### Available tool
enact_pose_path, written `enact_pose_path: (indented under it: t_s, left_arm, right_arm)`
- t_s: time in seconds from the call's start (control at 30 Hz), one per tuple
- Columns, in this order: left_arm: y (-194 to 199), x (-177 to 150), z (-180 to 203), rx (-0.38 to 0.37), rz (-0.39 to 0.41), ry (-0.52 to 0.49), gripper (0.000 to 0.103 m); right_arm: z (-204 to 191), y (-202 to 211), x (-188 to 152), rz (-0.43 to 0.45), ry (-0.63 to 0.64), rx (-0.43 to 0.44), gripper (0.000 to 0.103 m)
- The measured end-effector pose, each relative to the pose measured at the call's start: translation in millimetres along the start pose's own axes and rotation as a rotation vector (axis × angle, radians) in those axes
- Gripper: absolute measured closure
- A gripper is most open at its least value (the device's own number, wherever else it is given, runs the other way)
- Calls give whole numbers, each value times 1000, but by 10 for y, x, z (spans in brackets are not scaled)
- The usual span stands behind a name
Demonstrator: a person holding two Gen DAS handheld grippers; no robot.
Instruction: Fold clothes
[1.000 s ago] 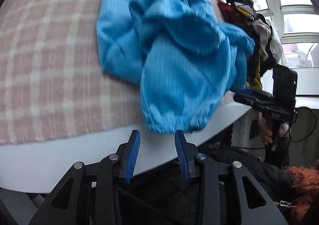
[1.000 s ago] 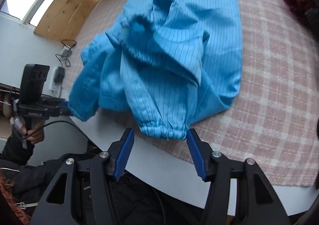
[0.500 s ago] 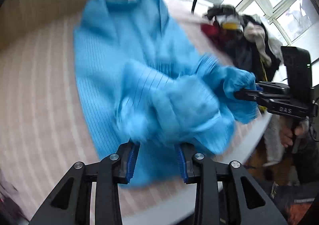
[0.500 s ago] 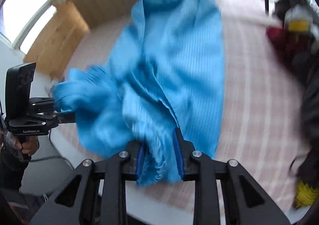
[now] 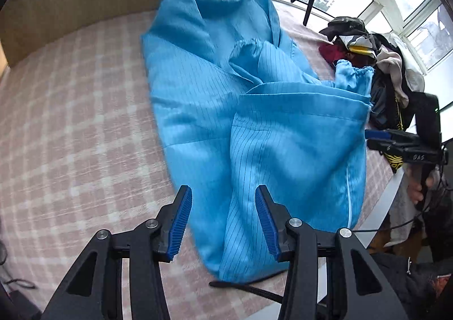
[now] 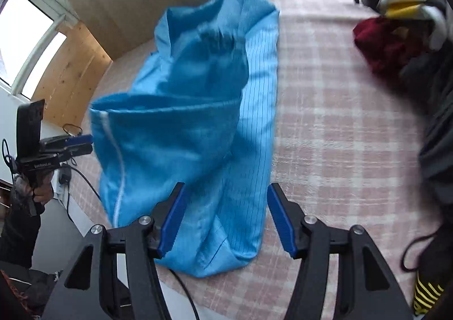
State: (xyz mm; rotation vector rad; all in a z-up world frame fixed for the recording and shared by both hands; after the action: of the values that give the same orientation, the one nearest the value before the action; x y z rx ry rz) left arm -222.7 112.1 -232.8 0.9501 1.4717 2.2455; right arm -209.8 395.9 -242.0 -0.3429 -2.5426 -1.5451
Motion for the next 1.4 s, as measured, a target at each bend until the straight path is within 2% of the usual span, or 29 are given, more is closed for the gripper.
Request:
enact_pose_path:
  t_s: [0.1,0.2,0.3,0.37,0.4,0.43,0.53,0.6,0.63,0.7,0.73,0.8,0.87,0.93,1.07,1.13,1.2,1.27,1.33,1.4]
  left_arm:
    - [-219,68,2,-102,-19,25,58]
    - [-361,103,71,-111,-50,-14,58]
    - [-445,114,120,-169,-44,-4,61]
    - [-447,122,163,-163,-24,-10,78]
    - [-431,134,171,-152,-17,-7,96]
    - [-402,130,186,-163,-5,9,100]
    - [-200,86,221,-153,53,44,101]
    - [-17,36,225,-113,89,77,101]
    - [109,-6,217,-61,107,96,101]
    - [323,-88,179,38,131,135,101]
    - [348,-128,145,67,125,148,96]
    - [157,-275,70,108,37,164,90]
    - [-96,-374,26,85,-41,189,91]
    - [-146,-369,45,69,-34,189,91]
    - [-52,-307,109,75,18,171,85]
    - [-23,-298,122,77,24,173,85]
    - [-8,-269,131,37,43,183,85]
    - [-47,-167,139,33,45,159,82]
    - [-123,-97,102,75,26,122,80]
    - [-138,-67,77,109,-4,99,80]
  right_arm:
    - [-87,-182,92,-4,72,8,46]
    - [-149,-314,220,-10,114,37,46]
    - [-185,-430,324,-31,123,87,46]
    - [-205,-504,382,-45,122,113,46]
    - [-221,-523,394,-54,120,131,46]
    - [-240,-532,396,-64,116,150,47]
    - [-297,-556,403,-92,106,208,88]
    - [-312,-504,405,-94,100,219,94]
    - [-314,-449,408,-85,95,222,95]
    - [-283,-308,440,-51,67,209,95]
    - [-259,-241,463,-32,49,191,95]
    - [-271,-232,476,-36,59,163,89]
    - [-282,-262,482,-58,68,142,72]
    - [-268,-247,481,-62,57,136,66]
    - [-30,-65,425,-1,20,174,65]
    - [70,-52,323,-8,21,168,65]
    - [108,-83,209,-37,24,193,65]
    - [124,-131,125,-66,26,227,65]
    - [102,-197,71,-83,40,240,65]
    - [118,-206,-6,-93,87,179,65]
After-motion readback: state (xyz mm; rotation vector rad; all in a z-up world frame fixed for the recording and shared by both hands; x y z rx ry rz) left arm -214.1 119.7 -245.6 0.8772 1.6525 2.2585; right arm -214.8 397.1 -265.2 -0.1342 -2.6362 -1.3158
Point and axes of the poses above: each gripper's, at about its wrist camera, not at the fingertips, and y roughly against the way its jaws point, z to its right, x to its top, the point moved 4 cm from there along -y, roughly the way its jaws point, and after that the axes turned 13 degrees about -y, right-handed, at the moved point
